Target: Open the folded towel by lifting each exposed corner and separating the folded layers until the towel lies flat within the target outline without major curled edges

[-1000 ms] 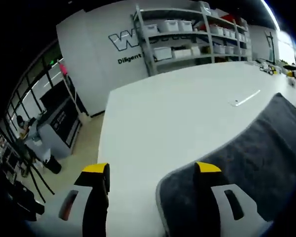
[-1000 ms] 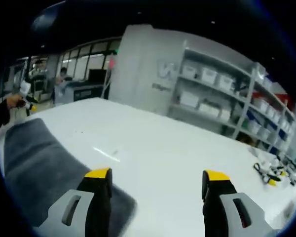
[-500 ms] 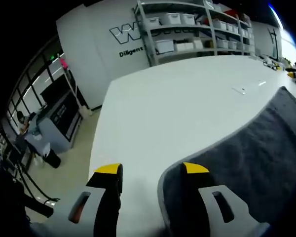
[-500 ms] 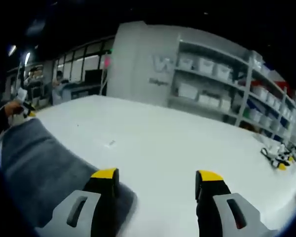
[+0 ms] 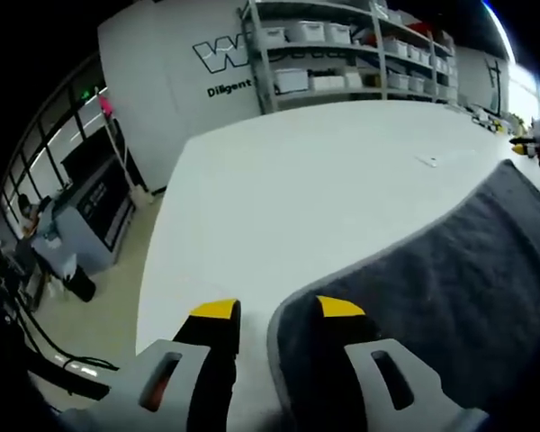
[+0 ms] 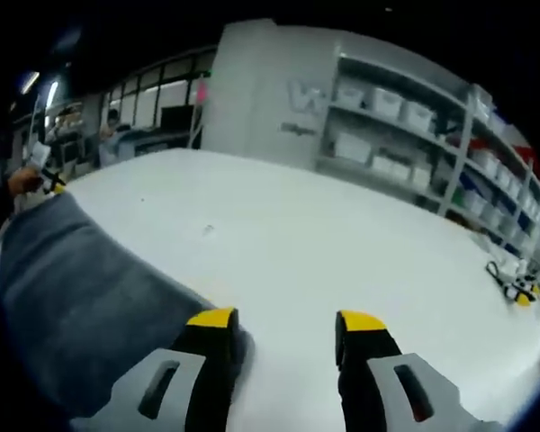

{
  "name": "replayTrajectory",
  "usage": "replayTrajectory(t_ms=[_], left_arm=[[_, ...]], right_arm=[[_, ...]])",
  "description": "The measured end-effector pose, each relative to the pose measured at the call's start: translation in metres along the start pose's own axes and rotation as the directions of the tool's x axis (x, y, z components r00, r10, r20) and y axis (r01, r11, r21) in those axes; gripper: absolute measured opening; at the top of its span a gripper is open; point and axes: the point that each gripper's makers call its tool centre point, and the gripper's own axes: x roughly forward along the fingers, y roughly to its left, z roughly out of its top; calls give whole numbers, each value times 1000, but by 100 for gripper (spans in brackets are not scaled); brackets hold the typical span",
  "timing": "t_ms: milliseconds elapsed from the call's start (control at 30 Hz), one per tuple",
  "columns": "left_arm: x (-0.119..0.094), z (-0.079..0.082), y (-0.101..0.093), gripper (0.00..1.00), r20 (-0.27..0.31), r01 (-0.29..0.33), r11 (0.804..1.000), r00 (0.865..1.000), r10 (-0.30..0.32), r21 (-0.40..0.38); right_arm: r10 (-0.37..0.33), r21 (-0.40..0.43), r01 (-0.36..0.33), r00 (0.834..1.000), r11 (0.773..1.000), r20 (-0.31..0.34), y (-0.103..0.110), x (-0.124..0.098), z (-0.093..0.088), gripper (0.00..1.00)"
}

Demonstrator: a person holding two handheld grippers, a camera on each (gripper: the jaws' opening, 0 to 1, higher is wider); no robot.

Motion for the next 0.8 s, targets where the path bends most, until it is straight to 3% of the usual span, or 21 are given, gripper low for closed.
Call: replayTrajectory(t_ms=[133,333,500,667,800], left_arm=[[0,-5,-7,25,-8,8,1000,1000,-8,14],[-2,-7,-15,18,-16,33,999,999,-33,-5],[-5,-9,-19,18,-15,34,999,999,-34,0],[-7,-10,-21,18,-15,35,999,999,-35,1],[-9,-12,-24,18,-9,38,999,999,-38,5]], right_arm=[[5,-2,-5,999,1000,-40,7,2,-16,33],[32,-18,-33,997,999,-70,18,1,-23,35],[115,-52,-122,985,991,-127,40,-1,-36,39],[56,-7,-57,996,998,-75,24,-1,-24,36],[19,-25,-20,998,999,-63,19,-1,-20,36]])
